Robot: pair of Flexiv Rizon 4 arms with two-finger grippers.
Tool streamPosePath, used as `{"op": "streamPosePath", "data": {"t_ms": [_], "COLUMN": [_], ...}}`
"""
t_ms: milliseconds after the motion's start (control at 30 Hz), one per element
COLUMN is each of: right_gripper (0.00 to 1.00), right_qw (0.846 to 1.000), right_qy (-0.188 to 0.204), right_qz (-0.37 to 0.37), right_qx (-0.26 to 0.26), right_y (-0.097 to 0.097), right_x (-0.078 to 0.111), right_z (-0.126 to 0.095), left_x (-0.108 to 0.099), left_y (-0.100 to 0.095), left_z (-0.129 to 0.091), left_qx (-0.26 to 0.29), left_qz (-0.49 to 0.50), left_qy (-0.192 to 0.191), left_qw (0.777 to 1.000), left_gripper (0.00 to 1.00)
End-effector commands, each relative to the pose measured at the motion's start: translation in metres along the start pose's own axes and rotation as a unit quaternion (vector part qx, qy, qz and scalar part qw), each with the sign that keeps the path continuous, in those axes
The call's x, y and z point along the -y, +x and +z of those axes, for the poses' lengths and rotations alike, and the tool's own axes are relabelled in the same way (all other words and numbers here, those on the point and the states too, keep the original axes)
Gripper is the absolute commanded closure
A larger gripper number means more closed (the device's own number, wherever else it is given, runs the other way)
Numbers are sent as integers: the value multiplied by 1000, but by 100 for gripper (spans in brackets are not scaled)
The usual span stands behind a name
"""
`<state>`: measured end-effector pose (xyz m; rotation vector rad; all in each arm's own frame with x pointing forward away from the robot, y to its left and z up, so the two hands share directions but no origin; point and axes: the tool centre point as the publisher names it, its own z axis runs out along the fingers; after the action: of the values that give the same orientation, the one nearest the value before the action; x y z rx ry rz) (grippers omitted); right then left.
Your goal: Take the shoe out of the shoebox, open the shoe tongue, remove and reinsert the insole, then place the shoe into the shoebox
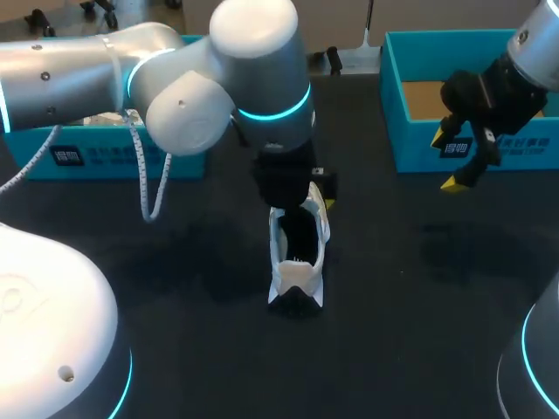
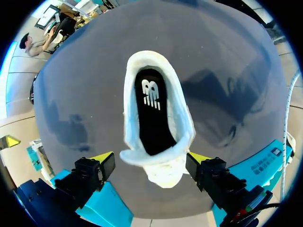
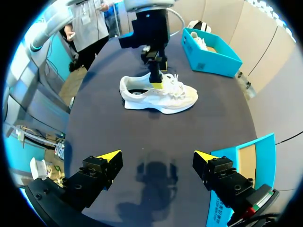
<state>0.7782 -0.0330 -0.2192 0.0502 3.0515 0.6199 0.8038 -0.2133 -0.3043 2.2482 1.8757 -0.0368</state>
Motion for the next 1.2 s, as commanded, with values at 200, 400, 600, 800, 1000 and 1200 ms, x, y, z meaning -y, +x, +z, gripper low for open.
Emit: {"op": "streamPosePath", "data": {"t_ms": [200, 400, 600, 800, 1000, 1200], "right_gripper": [0, 0, 0, 0, 0, 0], "right_qw": [1000, 1000, 1000, 1000, 1000, 1000], "right_qy": [1, 1, 1, 1, 1, 1], "right_qz": [0, 0, 0, 0, 0, 0], "right_qx": [0, 0, 0, 0, 0, 0], "right_y": [0, 0, 0, 0, 0, 0], "right_x": [0, 0, 0, 0, 0, 0], "right_z": [0, 0, 0, 0, 0, 0], "left_x": [-30, -37, -25, -13, -5, 8], "left_y": [5, 5, 3, 6, 13, 16], "left_z": [-6, -6, -1, 4, -1, 3], "left_qx": [-9, -21, -21, -25, -23, -24], "left_qz": [-5, 8, 16, 31, 44, 52], "left_qy": [6, 5, 17, 32, 44, 54], "left_qw": [1000, 1000, 1000, 999, 998, 997], "left_gripper": [0, 26, 62, 64, 64, 63]}}
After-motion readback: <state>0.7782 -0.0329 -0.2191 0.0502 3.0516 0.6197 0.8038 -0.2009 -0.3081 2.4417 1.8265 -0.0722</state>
